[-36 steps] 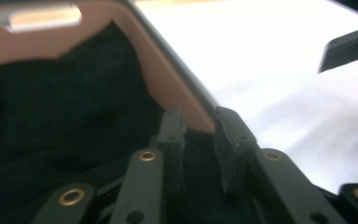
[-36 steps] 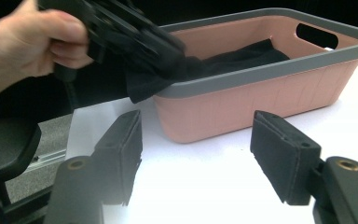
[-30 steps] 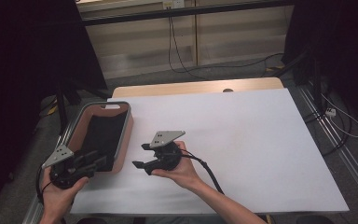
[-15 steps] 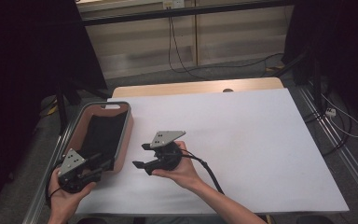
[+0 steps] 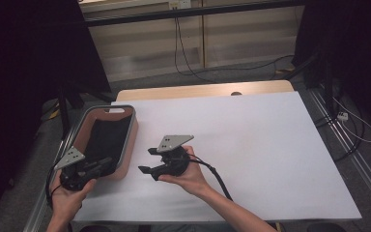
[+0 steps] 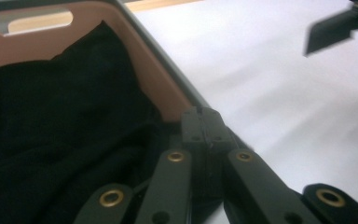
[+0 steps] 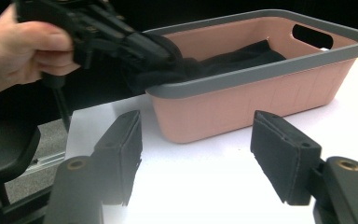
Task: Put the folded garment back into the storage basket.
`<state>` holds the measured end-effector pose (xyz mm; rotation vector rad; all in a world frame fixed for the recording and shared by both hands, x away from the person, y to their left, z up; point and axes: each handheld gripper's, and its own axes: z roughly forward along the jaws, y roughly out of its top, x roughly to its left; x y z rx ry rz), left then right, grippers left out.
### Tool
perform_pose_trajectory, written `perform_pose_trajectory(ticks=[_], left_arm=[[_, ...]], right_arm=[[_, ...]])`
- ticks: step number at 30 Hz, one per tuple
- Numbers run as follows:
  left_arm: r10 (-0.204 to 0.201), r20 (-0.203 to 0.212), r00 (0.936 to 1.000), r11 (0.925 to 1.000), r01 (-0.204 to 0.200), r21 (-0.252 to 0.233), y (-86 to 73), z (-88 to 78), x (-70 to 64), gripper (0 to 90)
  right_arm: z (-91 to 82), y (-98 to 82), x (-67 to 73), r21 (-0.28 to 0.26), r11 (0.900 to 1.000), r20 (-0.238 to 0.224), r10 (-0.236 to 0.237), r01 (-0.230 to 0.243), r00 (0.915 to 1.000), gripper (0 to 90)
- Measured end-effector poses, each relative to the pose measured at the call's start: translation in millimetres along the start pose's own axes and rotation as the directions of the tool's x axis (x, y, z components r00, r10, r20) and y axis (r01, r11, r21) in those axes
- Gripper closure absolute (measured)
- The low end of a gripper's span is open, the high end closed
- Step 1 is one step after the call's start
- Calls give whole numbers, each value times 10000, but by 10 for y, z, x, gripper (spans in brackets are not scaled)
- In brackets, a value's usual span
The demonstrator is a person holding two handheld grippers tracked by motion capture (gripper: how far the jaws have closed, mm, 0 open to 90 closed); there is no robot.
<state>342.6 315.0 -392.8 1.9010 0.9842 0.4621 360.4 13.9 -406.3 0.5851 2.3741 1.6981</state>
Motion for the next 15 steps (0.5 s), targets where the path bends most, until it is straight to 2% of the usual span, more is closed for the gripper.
perform_pose_trajectory(ticks=[2,5,7,8,15], left_arm=[[-159,118,9998,9998,159,81,24,56,31,900],[-104,118,9999,9989,99,454,41,129,10,900],[-84,26,10000,9983,83,570,35,162,5,899],[-57,108,9999,9981,51,621,31,175,2,899],[-219,252,9994,9990,209,396,18,129,26,877]], right_arm=[[0,-2,6,22,10000,-28,-24,24,10000,341],[-19,-6,6,12,10000,-20,5,-5,10000,341],[-40,-10,-4,8,10000,-2,17,-17,10000,341],[-52,-14,-11,-8,10000,26,29,-29,10000,341],[-130,-46,-46,-65,9999,162,118,-117,9998,334]])
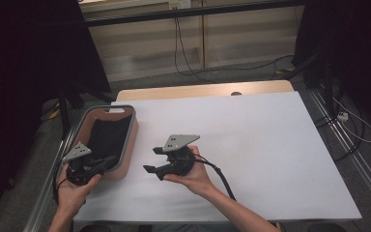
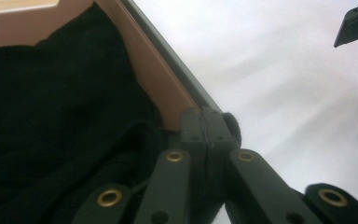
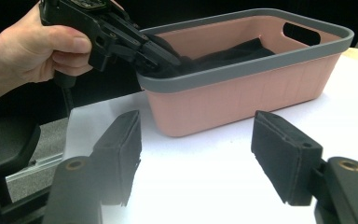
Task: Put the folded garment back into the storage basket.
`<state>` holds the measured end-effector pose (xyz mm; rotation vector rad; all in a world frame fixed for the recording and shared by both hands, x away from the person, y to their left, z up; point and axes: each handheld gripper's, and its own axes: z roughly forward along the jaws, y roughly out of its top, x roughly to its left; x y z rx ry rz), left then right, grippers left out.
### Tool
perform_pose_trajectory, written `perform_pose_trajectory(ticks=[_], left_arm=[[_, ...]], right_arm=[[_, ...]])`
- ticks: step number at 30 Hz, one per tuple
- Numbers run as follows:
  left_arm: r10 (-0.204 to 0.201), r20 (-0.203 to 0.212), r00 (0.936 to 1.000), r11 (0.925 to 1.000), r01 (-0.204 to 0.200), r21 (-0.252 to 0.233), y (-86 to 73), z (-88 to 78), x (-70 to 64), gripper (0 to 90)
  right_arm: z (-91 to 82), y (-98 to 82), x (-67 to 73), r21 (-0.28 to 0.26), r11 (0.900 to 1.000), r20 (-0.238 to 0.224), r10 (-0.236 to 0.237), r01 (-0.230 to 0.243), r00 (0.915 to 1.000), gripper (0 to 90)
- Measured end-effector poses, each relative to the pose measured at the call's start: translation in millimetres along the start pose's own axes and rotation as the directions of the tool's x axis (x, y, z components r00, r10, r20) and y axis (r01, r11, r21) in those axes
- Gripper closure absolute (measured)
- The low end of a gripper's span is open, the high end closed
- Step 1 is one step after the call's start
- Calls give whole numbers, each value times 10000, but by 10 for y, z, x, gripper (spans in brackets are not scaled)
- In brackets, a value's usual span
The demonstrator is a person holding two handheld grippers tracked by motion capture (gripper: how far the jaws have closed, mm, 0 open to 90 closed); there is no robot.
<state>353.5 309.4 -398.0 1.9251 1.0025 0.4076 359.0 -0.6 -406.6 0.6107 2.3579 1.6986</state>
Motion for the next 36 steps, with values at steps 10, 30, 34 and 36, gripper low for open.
perform_pose_trajectory(ticks=[10,30,34,36], left_arm=[[-550,-407,9977,9923,501,-1135,48,-113,35,376],[620,-1203,9908,9758,-855,-2012,-8,-217,-279,50],[702,-863,9938,9748,-868,-2056,6,-187,-325,33],[646,-696,9955,9748,-779,-2092,10,-164,-353,36]], right_arm=[[-21,-51,-10,-71,9999,15,116,-115,9999,216],[-80,-139,11,-11,9999,797,119,-118,9967,99],[-106,-164,3,59,9999,1211,78,-86,9926,99],[-123,-180,-5,94,9999,1300,119,-132,9914,99]])
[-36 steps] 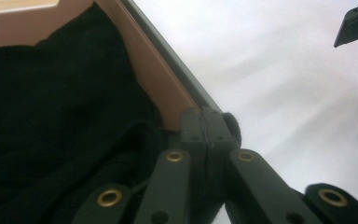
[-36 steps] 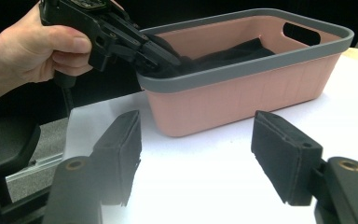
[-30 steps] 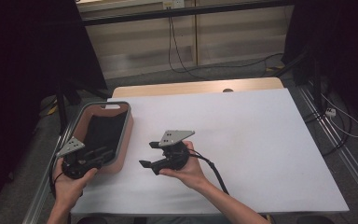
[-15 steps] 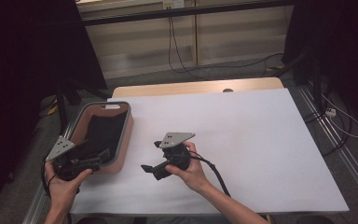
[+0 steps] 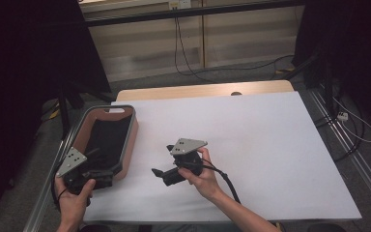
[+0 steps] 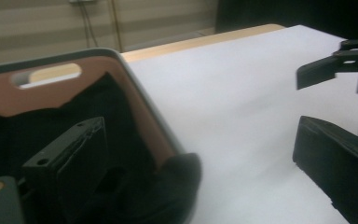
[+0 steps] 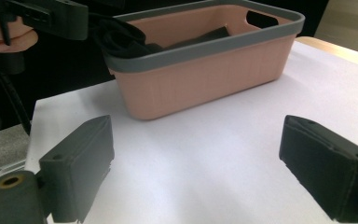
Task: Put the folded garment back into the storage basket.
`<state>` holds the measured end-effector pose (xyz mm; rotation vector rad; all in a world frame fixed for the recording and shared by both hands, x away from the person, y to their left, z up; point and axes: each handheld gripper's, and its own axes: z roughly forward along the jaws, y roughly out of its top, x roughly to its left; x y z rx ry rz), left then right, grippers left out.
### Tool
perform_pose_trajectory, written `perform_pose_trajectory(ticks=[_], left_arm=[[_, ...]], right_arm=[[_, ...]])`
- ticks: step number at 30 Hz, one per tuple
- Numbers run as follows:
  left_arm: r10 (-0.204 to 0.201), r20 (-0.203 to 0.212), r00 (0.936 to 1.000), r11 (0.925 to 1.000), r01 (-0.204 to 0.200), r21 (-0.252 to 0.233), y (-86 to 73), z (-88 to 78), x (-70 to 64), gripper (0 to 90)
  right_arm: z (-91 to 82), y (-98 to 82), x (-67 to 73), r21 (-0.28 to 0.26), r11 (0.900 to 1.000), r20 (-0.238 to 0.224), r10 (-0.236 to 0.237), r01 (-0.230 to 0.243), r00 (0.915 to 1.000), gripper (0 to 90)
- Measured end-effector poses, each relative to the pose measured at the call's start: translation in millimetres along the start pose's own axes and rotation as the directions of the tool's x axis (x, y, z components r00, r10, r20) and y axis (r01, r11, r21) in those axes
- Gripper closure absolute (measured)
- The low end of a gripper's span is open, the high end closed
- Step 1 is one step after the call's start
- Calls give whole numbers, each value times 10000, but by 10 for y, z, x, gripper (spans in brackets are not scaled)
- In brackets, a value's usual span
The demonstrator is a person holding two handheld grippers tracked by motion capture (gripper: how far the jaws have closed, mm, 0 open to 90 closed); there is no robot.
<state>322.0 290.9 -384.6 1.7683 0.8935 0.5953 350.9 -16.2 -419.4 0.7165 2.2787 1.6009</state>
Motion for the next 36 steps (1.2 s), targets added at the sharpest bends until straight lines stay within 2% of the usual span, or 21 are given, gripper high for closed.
perform_pose_trajectory(ticks=[9,12,14,17,19,24,30,34,36], left_arm=[[249,-68,9997,9997,-249,-37,3,88,-148,40],[344,164,9993,9994,-343,-21,13,127,-212,33],[450,310,9985,9990,-451,25,22,154,-255,31],[379,426,9984,9992,-383,79,23,198,-296,33],[483,379,9981,9986,-491,212,20,226,-312,34],[681,466,9966,9952,-712,676,22,319,-396,43],[1011,735,9922,9903,-1074,886,57,445,-509,48],[1018,872,9910,9896,-1098,927,50,503,-551,50],[806,946,9922,9919,-892,909,20,537,-573,49]], right_arm=[[-86,-62,-55,192,9998,541,66,-77,9985,99],[-112,-70,-67,223,9997,758,80,-97,9971,80],[-140,-76,-67,304,9995,1079,-1,-32,9942,34],[-210,-102,-85,303,9995,1462,-5,-40,9893,31],[-249,-119,-101,269,9996,1694,-4,-42,9855,30],[-338,-166,-144,313,9994,1796,104,-163,9837,50],[-431,-213,-178,360,9989,1918,215,-289,9812,52],[-507,-234,-196,209,9992,2009,292,-341,9792,53],[-547,-252,-204,181,9991,2059,343,-389,9780,52]])
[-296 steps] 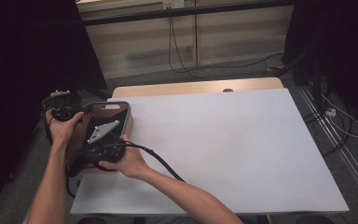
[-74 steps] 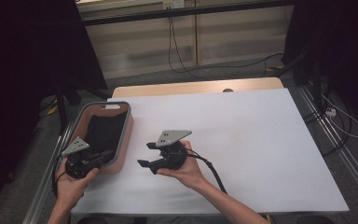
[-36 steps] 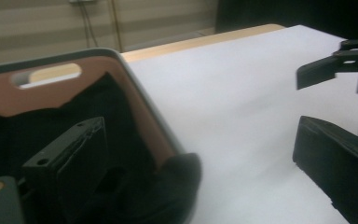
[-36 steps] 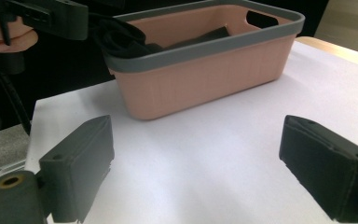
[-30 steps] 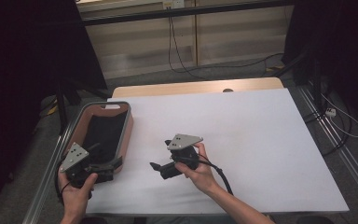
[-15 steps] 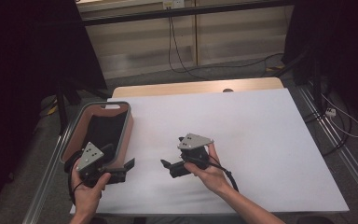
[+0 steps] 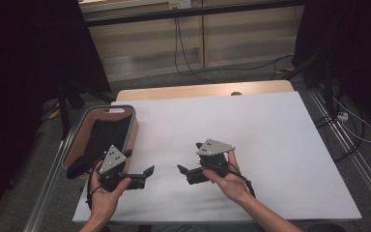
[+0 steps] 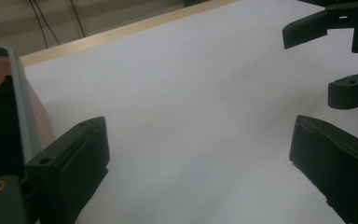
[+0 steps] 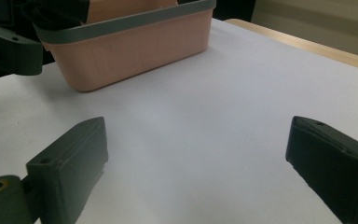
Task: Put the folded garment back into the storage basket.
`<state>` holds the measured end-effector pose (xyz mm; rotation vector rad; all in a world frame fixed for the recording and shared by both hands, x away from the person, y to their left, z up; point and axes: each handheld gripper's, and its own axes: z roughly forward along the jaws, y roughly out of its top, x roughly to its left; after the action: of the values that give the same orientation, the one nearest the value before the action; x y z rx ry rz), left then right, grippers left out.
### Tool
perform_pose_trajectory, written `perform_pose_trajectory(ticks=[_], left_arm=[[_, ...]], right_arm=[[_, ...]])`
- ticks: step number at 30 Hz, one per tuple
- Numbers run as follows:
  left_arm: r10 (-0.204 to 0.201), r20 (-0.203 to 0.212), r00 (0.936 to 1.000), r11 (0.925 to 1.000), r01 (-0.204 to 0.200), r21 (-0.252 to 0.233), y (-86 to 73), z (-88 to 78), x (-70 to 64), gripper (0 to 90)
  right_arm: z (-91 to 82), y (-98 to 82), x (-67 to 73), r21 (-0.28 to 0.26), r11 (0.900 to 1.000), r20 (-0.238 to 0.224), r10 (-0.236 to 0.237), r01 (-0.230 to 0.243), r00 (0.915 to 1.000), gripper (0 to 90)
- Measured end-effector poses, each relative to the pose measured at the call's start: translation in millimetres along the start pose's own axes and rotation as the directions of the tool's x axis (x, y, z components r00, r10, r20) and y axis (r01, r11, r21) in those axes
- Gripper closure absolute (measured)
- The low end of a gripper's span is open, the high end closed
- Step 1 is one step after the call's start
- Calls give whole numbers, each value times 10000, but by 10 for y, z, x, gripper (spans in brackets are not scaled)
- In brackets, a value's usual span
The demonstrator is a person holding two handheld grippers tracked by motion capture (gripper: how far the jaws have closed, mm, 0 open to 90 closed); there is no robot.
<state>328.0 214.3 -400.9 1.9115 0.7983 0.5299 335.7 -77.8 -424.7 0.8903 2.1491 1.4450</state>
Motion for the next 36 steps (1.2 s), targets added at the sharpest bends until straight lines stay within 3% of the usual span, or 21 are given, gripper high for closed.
perform_pose_trajectory(ticks=[8,16,27,29,36], left_arm=[[-77,195,9998,9999,79,-108,-67,70,-22,50],[-88,297,9995,9999,90,-76,-96,84,-8,53],[-94,382,9992,10000,93,32,-123,108,-20,53],[-187,404,9990,9998,188,-11,-124,95,-17,53],[-42,314,9995,10000,41,34,-139,74,-31,53]], right_arm=[[-98,-103,-72,10,9999,301,169,-170,9994,53],[-306,-226,-165,-79,9992,978,388,-382,9944,53],[-660,-381,-332,-173,9968,1913,797,-778,9783,40],[-730,-427,-356,-88,9946,2061,1030,-1034,9731,20],[-929,-525,-433,-270,9939,2746,1101,-1068,9552,32]])
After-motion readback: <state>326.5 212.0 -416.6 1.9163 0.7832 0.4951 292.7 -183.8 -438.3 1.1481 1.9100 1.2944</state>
